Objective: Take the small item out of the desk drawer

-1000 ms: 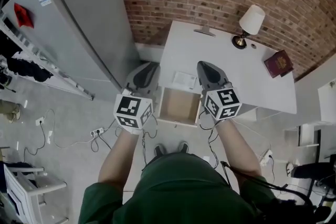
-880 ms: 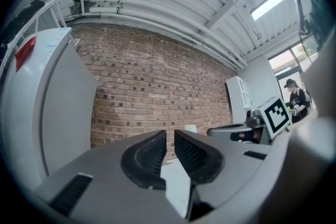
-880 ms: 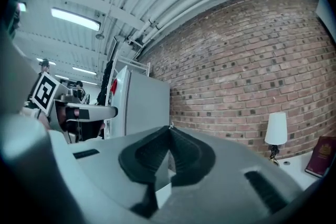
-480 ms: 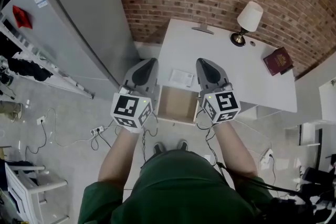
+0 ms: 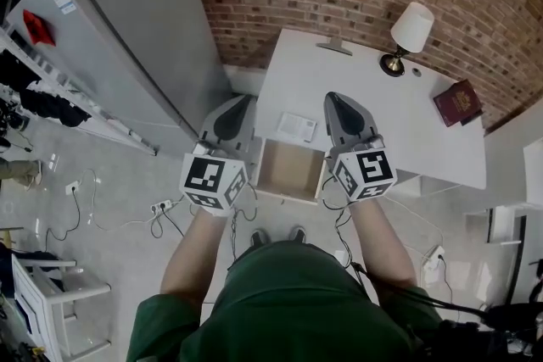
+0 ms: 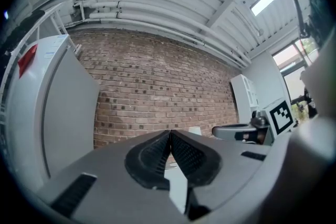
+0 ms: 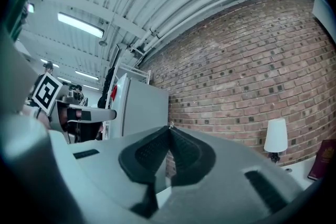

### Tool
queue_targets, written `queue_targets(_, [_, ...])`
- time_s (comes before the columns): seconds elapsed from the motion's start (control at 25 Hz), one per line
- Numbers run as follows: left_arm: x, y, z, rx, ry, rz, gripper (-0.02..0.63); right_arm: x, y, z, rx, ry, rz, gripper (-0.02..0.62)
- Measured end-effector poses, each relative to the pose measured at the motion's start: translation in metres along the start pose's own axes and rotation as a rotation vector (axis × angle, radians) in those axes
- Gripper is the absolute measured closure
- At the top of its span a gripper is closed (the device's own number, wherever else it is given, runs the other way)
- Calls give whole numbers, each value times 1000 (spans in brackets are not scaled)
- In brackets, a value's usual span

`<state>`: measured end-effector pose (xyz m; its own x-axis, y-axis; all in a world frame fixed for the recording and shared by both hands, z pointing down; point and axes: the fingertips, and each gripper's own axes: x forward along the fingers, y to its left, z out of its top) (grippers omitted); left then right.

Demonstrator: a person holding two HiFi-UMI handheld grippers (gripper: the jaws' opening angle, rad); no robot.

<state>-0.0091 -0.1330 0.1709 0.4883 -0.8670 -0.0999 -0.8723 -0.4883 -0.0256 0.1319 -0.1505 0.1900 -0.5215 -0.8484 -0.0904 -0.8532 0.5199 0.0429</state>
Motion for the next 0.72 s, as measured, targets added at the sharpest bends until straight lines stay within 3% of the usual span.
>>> queue_targets(0.72, [12, 18, -8, -42, -3, 61, 597, 22, -9, -11, -2, 21, 62, 592])
